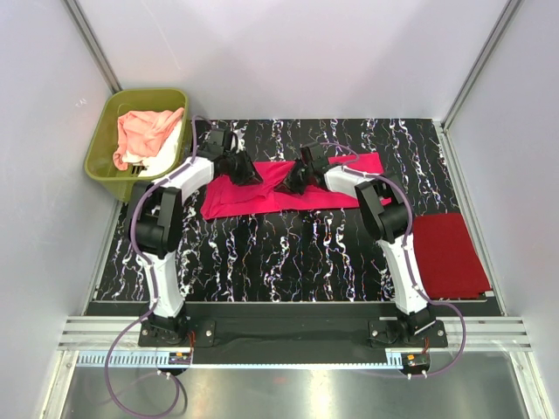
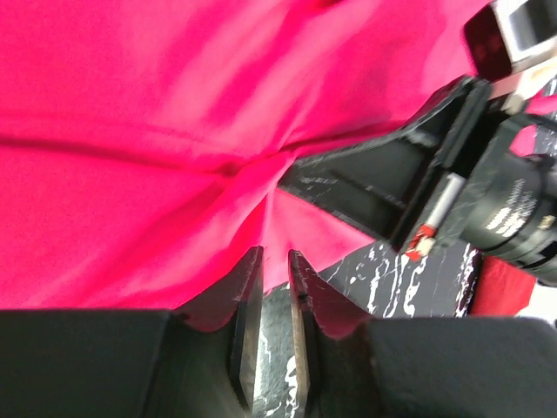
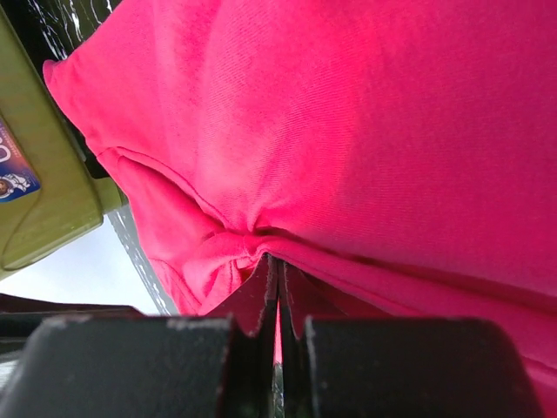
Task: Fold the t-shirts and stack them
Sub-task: Fold the tshirt
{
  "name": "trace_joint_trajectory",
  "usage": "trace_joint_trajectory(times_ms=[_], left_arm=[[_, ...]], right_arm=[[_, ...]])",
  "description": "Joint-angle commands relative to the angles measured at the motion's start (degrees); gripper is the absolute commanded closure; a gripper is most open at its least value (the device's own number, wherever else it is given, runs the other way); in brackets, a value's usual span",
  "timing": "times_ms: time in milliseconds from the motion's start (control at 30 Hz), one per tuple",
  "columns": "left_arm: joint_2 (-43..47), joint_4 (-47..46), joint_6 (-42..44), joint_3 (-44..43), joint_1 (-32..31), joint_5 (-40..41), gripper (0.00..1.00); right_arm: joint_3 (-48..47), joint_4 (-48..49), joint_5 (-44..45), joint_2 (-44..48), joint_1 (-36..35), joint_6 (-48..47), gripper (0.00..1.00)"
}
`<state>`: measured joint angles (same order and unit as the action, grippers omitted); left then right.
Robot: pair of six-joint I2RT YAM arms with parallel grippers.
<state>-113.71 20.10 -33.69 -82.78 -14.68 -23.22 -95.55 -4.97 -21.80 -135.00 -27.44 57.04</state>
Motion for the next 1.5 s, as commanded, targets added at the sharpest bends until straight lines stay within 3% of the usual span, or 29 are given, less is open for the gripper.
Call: trace_joint_trajectory(times_ms=[0,167,333,567,767,833,933,1233,1467], left_arm=[[-1.2,-0.7,1.0,-4.1,-0.4,-1.7,0.77],[-5.3,1.3,1.3,-5.8,-1.6,-3.6,0.77],[-4.1,-0.8,1.0,-1.2,-4.0,-2.4,0.78],[-4.7,-0.5,1.2,0.7,-4.4,-1.5,0.79],[-5.6,-0.8,1.2,1.0,-4.4,-0.9,0.79],[-5.7,-0.8,1.2,1.3,-4.4,-0.9,0.80],[-5.9,-0.5,1.4,1.6,-4.4,-0.5,0.80],[-5.2,1.9,3.9,1.6,-4.5,1.5,0.80],[-4.8,5.1,5.8,0.0,-5.2,4.4,0.80]], right_arm=[[-0.7,0.4,-1.0,0.2,0.6,-1.7,1.00],[-2.4,-5.1,-0.3,2.6,1.9,-5.6,0.96],[-1.1,-11.3,-0.8,7.5,5.2,-9.4,0.81],[6.1,-18.5,2.4,17.1,13.9,-17.7,0.67],[9.9,-22.4,11.0,20.7,20.6,-26.6,0.75],[11.0,-21.4,12.7,20.8,21.7,-27.6,0.90],[11.5,-19.9,14.0,19.4,23.5,-28.2,1.00],[6.8,-18.8,18.3,12.5,25.6,-31.9,0.99],[-0.1,-20.0,17.4,8.3,27.0,-34.5,0.88]])
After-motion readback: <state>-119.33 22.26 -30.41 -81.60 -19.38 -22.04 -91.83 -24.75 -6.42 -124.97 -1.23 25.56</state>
